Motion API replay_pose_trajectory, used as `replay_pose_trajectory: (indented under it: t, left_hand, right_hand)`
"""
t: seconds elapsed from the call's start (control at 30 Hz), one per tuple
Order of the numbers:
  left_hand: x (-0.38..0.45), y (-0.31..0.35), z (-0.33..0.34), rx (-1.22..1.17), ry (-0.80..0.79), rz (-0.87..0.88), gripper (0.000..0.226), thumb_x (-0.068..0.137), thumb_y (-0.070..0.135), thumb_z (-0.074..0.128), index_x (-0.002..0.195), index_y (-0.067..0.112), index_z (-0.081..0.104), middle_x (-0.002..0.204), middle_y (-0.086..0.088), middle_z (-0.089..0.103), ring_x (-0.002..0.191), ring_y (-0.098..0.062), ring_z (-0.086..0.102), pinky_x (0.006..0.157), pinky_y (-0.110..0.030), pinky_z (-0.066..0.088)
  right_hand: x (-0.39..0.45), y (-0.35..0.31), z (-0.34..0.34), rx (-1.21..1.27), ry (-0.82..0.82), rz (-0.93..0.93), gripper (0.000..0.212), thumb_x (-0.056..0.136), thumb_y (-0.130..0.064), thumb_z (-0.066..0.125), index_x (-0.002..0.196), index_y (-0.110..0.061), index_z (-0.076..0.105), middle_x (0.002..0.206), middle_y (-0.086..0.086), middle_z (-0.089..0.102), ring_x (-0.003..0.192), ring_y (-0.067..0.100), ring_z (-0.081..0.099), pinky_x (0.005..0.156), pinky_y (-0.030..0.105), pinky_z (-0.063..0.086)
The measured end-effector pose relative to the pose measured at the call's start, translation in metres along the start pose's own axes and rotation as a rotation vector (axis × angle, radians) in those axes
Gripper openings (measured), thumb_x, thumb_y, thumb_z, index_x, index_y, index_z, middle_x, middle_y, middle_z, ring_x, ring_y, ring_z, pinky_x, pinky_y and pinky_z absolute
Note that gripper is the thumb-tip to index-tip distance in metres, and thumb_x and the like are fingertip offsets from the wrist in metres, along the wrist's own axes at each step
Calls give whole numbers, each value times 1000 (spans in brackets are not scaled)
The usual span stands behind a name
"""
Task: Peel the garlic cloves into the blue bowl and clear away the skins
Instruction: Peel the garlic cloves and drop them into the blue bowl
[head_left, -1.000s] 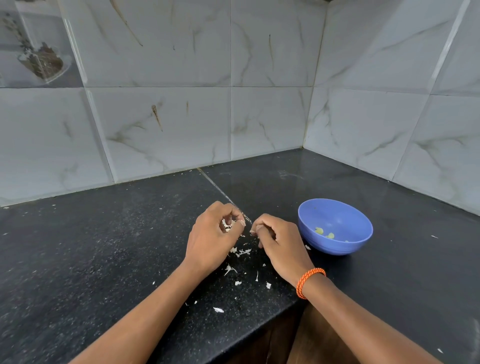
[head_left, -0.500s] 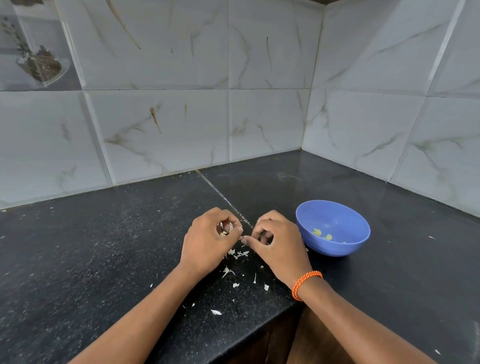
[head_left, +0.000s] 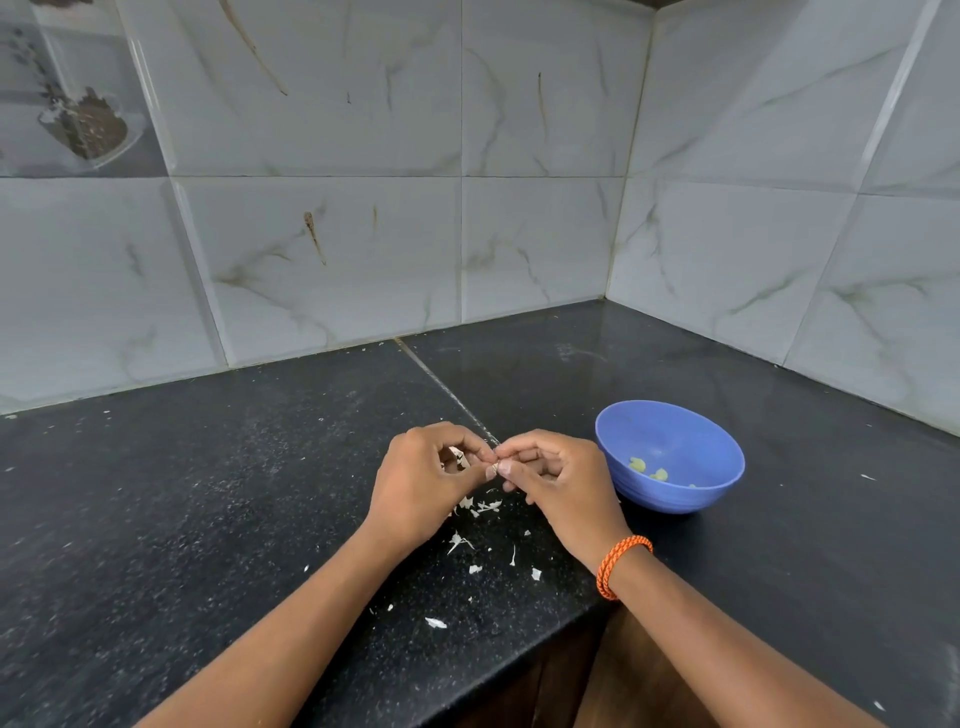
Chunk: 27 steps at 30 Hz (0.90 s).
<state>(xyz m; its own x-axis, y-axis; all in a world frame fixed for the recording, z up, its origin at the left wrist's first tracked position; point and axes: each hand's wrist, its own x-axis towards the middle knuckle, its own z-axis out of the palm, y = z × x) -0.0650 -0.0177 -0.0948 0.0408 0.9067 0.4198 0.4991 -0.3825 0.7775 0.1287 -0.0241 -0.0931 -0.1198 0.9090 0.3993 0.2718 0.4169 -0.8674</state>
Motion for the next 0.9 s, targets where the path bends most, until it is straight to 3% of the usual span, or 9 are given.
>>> replay_pose_trajectory:
  t: [0.2, 0.37, 0.5, 0.7, 0.8, 0.9]
  left_hand:
    - [-1, -2, -2, 120, 13, 25, 19, 86, 27, 89, 82, 42, 78, 87, 21, 73, 74, -11, 62, 71, -39, 56]
    - [1, -8, -4, 240, 55, 27, 14, 92, 32, 80, 88, 43, 74, 90, 26, 72, 86, -5, 62, 75, -36, 55]
    - [2, -12, -4, 212, 85, 20, 14, 98, 30, 74, 98, 44, 76, 86, 25, 71, 88, -6, 61, 74, -30, 50]
    - [1, -13, -6, 210, 83, 6, 16, 100, 28, 73, 101, 43, 78, 84, 22, 70, 92, -3, 58, 71, -25, 44]
    - [1, -12, -7, 206, 71, -7, 18, 100, 29, 73, 100, 46, 76, 81, 20, 68, 90, -2, 57, 69, -25, 42]
    - [1, -12, -7, 208, 62, -15, 17, 100, 28, 73, 100, 45, 76, 78, 20, 66, 90, -2, 57, 69, -25, 42]
  right_hand:
    - [-2, 1, 5, -49, -11, -35, 18, 97, -2, 71, 102, -18, 78, 91, -3, 78, 82, 16, 77, 69, 33, 65]
    - [2, 7, 3, -387, -86, -112, 21, 105, -6, 60, 105, -22, 74, 99, -5, 64, 75, 10, 68, 74, 27, 59]
    - [5, 8, 0, -640, -210, -161, 21, 108, -10, 55, 105, -28, 67, 99, -4, 56, 88, 16, 61, 80, 42, 55]
    - [15, 3, 1, -641, -227, -178, 26, 101, -6, 66, 107, -27, 80, 99, -8, 66, 89, 12, 66, 81, 42, 58]
    - [20, -11, -3, -700, -254, -214, 25, 98, -8, 69, 111, -29, 73, 89, -13, 71, 86, 8, 64, 80, 41, 57]
    - [29, -28, -10, -861, -299, -298, 32, 98, -6, 64, 113, -32, 55, 90, -12, 65, 89, 15, 59, 76, 42, 54]
